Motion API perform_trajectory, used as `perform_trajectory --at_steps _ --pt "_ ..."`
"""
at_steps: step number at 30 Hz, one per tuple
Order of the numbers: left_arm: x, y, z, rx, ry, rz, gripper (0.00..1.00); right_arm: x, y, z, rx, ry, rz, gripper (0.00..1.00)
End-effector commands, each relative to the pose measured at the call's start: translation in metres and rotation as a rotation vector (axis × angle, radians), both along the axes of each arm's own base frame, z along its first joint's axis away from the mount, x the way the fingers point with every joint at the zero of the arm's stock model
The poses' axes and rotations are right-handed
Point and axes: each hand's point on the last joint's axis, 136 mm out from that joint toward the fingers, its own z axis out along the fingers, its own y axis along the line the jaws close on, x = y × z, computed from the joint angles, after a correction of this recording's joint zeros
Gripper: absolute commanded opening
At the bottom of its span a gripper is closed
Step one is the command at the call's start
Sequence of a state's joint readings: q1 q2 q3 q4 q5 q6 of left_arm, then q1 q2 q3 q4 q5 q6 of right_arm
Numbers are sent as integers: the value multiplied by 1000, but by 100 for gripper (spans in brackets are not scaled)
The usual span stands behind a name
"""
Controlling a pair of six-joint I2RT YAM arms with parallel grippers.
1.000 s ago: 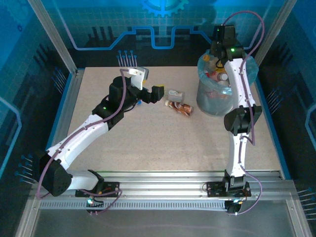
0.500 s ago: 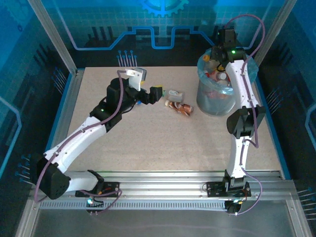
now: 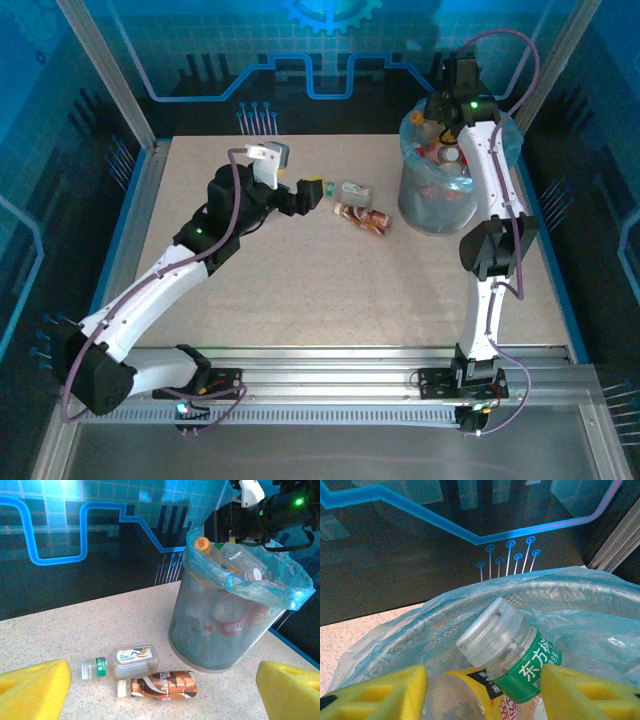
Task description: Put the plastic bottles in the bin
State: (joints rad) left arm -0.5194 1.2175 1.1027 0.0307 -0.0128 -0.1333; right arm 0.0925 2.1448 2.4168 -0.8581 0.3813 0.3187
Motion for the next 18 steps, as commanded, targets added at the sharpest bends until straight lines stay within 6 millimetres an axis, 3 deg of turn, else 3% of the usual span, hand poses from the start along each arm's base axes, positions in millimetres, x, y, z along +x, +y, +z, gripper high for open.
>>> perform_trajectory --at_steps 1,6,8,18 --pt "-4 11 6 -22 -7 36 96 -10 12 -5 20 46 11 62" --pt "-9 18 7 -24 -17 53 96 -11 10 -10 13 62 -14 62" --pt "-11 20 7 -21 -17 56 96 -12 17 -1 -8 43 -2 62" --pt "-17 38 15 27 -45 103 96 -31 58 83 -122 -155 64 64"
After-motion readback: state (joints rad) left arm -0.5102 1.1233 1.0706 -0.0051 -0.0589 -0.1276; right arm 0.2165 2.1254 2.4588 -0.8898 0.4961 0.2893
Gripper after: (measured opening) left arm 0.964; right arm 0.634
